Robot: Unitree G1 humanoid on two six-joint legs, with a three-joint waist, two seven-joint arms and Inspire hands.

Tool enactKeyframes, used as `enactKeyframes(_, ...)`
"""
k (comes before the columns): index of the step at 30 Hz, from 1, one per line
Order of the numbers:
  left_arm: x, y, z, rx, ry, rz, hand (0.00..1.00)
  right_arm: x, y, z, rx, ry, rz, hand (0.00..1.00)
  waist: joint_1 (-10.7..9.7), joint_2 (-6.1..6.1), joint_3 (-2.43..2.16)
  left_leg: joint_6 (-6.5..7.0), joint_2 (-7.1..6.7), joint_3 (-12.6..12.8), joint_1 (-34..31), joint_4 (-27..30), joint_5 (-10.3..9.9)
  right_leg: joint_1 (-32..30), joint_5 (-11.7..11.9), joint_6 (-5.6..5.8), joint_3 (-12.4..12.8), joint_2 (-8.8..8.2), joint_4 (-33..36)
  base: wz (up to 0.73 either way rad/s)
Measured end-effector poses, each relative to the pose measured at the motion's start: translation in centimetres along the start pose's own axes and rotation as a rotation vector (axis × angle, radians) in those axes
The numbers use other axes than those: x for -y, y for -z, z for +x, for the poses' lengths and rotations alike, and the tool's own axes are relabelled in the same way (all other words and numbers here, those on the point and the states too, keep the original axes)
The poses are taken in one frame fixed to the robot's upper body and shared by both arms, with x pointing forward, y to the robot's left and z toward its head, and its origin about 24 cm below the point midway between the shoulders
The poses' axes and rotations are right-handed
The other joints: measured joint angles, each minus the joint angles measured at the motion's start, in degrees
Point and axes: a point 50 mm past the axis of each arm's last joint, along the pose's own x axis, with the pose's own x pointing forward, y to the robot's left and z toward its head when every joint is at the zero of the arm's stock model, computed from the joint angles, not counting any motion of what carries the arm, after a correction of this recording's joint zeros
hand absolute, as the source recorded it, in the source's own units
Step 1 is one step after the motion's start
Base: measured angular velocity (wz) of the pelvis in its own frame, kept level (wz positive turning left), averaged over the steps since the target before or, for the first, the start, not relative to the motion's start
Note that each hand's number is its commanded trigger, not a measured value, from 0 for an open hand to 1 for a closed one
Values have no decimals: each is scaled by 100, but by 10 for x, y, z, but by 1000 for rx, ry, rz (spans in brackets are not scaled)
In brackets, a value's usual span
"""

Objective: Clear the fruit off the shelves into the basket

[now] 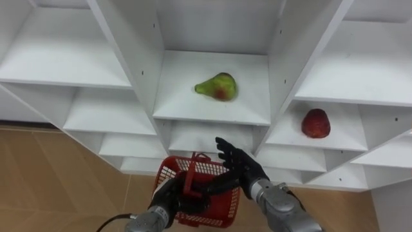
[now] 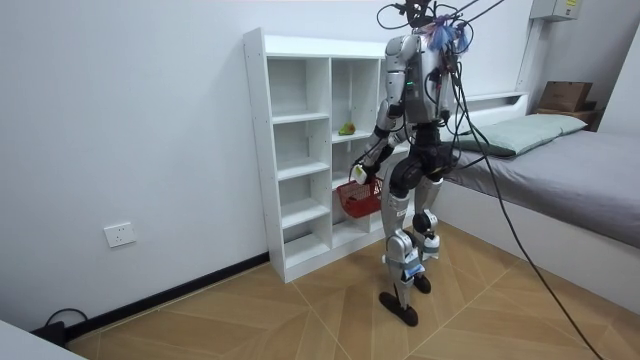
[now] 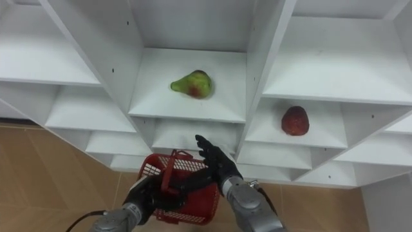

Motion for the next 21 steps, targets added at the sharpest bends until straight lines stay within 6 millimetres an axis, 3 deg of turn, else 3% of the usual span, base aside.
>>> enactKeyframes(9,-17,10,-5,-39,-69,29,100,9,1,-7,11,18,-70,0,-13,-13,-13,0,1,2,135,-1,0,144,-5,3,3,7,-5,0)
enactKeyframes(16,-29,30,-14,-97,-139,81,100,5,12,-18,15,2,-207,0,-11,-70,-96,0,1,37,371,-89,0,336,-32,18,19,19,-15,-1)
enactKeyframes(21,-37,46,-22,-141,-176,113,100,4,7,-27,61,-18,-377,0,12,-137,-152,1,-1,62,435,-108,0,385,-32,18,48,21,-4,-2)
